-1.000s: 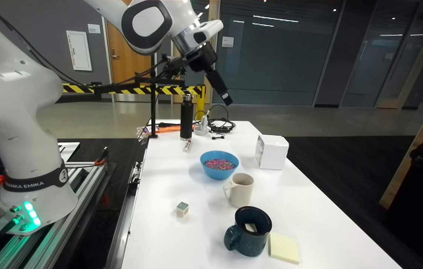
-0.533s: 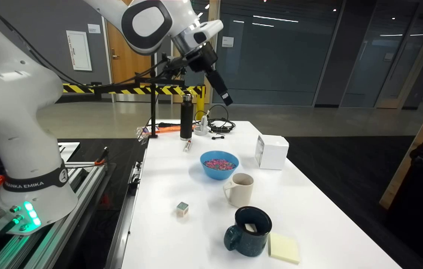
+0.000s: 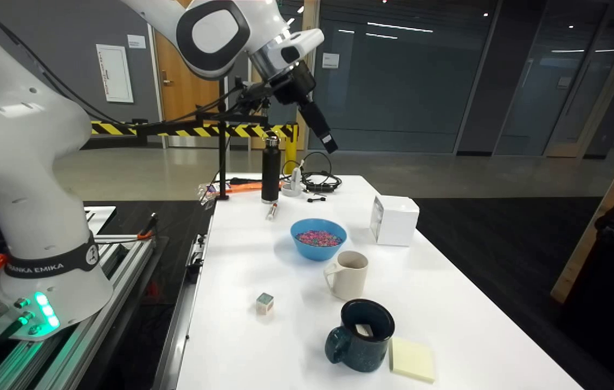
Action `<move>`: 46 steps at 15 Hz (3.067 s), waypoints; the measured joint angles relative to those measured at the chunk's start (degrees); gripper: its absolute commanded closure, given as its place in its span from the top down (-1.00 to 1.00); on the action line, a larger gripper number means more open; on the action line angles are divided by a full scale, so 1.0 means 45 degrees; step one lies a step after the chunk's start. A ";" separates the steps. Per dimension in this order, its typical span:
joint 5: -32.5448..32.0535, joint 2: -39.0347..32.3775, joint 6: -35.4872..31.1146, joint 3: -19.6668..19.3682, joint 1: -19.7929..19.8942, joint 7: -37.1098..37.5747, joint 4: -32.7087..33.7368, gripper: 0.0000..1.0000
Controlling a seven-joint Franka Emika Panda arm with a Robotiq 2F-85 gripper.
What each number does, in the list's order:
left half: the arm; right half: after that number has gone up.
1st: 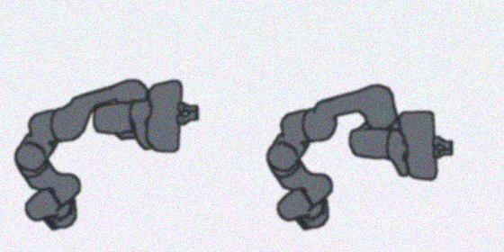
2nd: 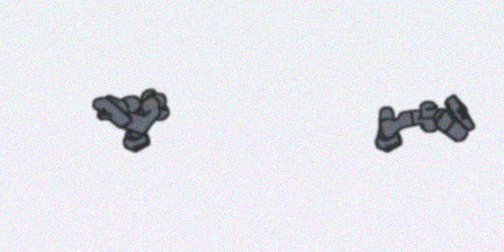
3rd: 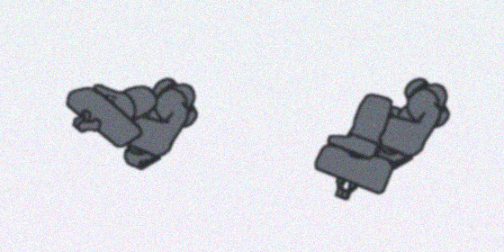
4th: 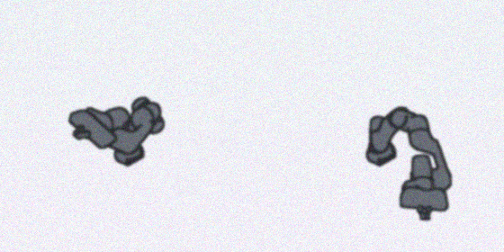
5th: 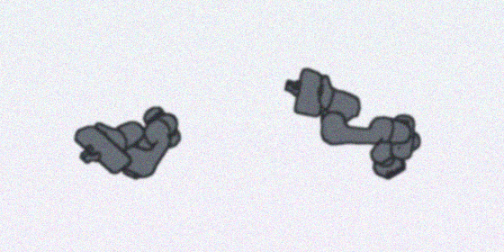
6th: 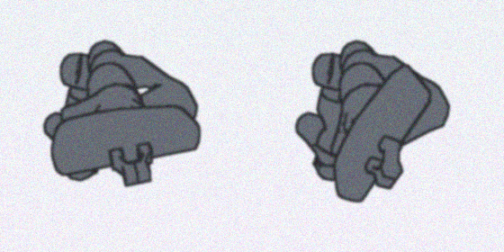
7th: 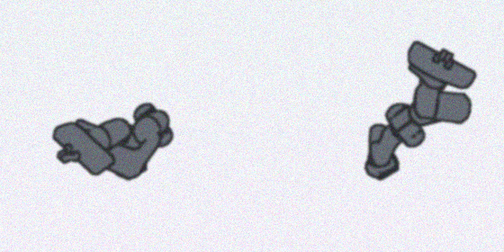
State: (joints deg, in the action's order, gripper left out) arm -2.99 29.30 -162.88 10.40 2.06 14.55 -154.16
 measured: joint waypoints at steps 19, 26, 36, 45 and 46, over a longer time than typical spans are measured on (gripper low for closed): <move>0.0000 -0.0006 0.0000 -0.0002 -0.0001 0.0000 0.0000 1.00; 0.0000 -0.0006 0.0000 -0.0002 -0.0001 0.0000 0.0000 1.00; -0.0002 -0.0022 -0.0310 0.0030 0.0041 0.0002 0.0005 1.00; -0.0403 -0.1441 -0.3880 0.1757 0.2624 0.0018 0.1026 1.00; -0.0495 -0.1591 -0.4290 0.2276 0.3245 0.0020 0.1083 1.00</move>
State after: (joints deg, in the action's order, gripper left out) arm -5.22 22.14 -182.19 20.65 16.66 14.65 -149.29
